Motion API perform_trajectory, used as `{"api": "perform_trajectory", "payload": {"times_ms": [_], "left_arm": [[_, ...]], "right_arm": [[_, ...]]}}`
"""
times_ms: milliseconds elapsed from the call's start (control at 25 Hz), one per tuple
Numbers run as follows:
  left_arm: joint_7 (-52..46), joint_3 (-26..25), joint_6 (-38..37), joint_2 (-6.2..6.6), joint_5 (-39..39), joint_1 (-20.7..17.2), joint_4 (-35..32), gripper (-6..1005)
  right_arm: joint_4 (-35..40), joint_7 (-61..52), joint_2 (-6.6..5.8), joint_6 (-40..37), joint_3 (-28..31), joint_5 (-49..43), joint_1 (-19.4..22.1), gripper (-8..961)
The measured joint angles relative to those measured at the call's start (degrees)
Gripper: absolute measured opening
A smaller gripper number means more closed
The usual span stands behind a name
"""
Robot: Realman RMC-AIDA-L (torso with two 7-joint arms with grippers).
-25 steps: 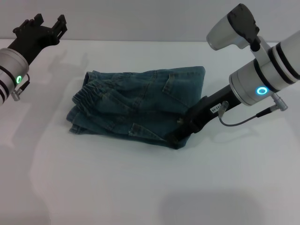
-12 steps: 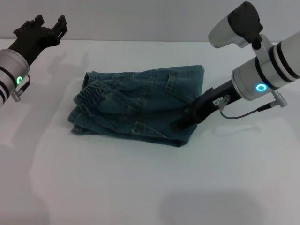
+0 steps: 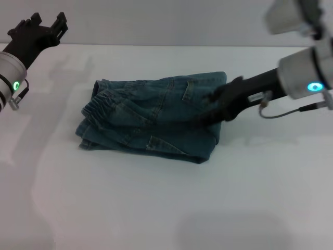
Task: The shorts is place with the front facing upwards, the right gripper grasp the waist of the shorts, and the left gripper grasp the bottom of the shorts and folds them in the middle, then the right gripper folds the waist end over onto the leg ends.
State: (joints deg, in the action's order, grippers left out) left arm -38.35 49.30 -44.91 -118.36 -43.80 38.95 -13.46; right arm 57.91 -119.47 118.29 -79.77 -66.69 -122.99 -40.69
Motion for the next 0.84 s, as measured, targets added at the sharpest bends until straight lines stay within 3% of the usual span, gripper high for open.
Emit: {"api": "perform_trajectory", "payload": {"times_ms": [160, 200, 360, 560, 760, 840], "left_arm": [[-0.1, 0.0, -0.6, 0.04, 2.9, -0.5, -0.3, 648], [-0.5, 0.0, -1.6, 0.14, 5.3, -1.1, -0.5, 648], [-1.4, 0.0, -3.9, 0.26, 9.5, -2.5, -0.8, 648], [-1.3, 0.0, -9.2, 0.33, 16.5, -6.2, -1.9, 648], [-0.9, 0.0, -13.1, 0.34, 21.9, -9.2, -1.7, 648], [-0.9, 0.0, -13.9, 0.32, 22.9, -10.0, -1.5, 648]], "right_arm": [[3.2, 11.0, 0.06, 0.3, 8.3, 12.7, 6.7, 752], [2.7, 18.2, 0.11, 1.2, 13.8, 19.1, 9.8, 752], [-0.6, 31.4, 0.39, 5.1, 20.8, 29.3, 14.7, 752], [-15.2, 60.6, 0.44, 9.6, 30.2, 55.1, 20.0, 752], [-33.1, 92.0, 0.44, 9.1, 37.8, 85.6, 20.0, 752], [-36.9, 98.9, 0.34, 8.9, 38.4, 94.4, 19.3, 752]]}}
